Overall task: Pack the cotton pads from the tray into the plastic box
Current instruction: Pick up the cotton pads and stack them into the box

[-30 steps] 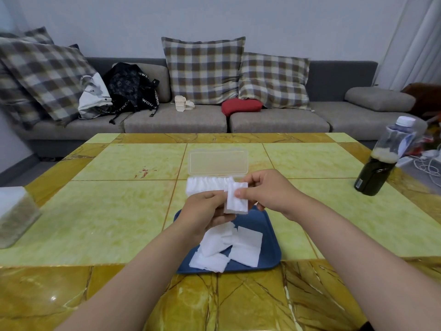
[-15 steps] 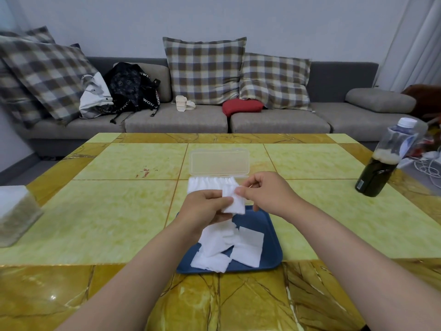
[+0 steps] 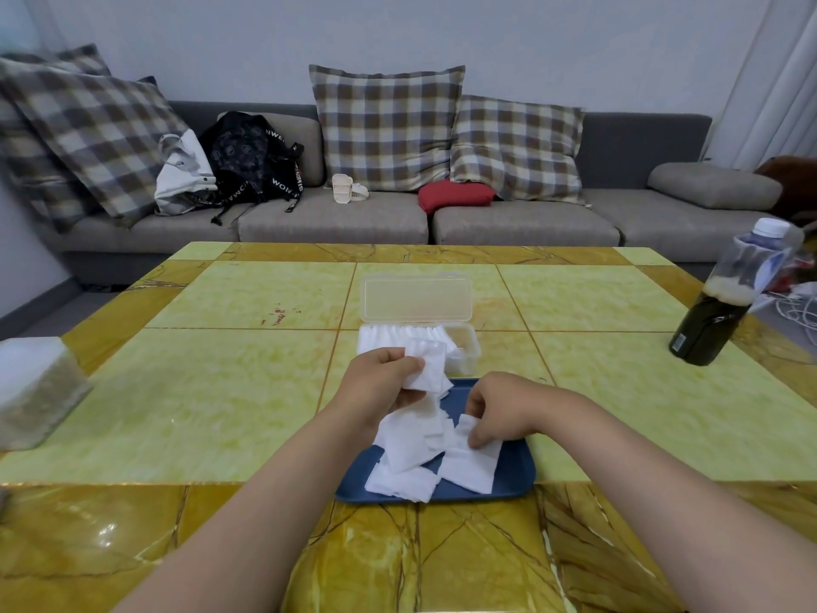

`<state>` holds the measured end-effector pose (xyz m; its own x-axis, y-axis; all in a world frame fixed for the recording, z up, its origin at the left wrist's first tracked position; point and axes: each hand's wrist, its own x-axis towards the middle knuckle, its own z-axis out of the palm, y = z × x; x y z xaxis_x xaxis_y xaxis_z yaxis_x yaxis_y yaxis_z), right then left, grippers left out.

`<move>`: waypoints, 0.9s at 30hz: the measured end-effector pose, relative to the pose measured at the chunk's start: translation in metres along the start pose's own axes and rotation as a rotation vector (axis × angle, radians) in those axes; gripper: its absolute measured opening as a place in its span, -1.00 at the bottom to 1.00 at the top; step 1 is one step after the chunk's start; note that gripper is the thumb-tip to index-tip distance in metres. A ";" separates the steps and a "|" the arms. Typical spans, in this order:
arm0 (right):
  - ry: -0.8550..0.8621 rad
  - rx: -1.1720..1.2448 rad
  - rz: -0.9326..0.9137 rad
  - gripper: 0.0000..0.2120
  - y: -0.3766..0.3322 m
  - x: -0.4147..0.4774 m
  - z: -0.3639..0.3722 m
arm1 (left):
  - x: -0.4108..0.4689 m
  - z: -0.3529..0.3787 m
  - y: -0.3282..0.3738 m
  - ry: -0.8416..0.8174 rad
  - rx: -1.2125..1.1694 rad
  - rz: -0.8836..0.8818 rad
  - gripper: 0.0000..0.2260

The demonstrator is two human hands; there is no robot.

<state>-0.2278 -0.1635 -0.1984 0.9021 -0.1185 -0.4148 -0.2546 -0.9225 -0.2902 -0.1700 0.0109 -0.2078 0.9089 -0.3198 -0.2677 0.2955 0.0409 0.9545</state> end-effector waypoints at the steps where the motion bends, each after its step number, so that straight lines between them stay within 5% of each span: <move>1: 0.019 0.022 -0.005 -0.82 0.001 -0.001 -0.002 | 0.000 0.000 0.000 0.002 -0.005 0.004 -0.90; 8: 0.364 0.684 -0.052 -0.94 0.006 -0.012 -0.029 | 0.002 -0.003 0.000 0.063 -0.059 0.008 -0.89; 12: 0.273 1.081 -0.132 -0.89 -0.007 -0.023 -0.033 | -0.004 0.002 0.000 0.010 -0.100 -0.006 -0.94; 18: 0.309 0.959 -0.121 -0.84 -0.015 -0.024 -0.030 | -0.011 0.012 0.000 -0.157 -0.166 -0.014 -0.81; 27: 0.382 0.900 -0.065 -0.79 -0.019 -0.026 -0.032 | -0.012 0.017 -0.001 -0.162 -0.251 -0.009 -0.79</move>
<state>-0.2356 -0.1542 -0.1544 0.9355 -0.3345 -0.1140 -0.2283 -0.3257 -0.9175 -0.1865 -0.0011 -0.2029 0.8531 -0.4672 -0.2324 0.3853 0.2637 0.8843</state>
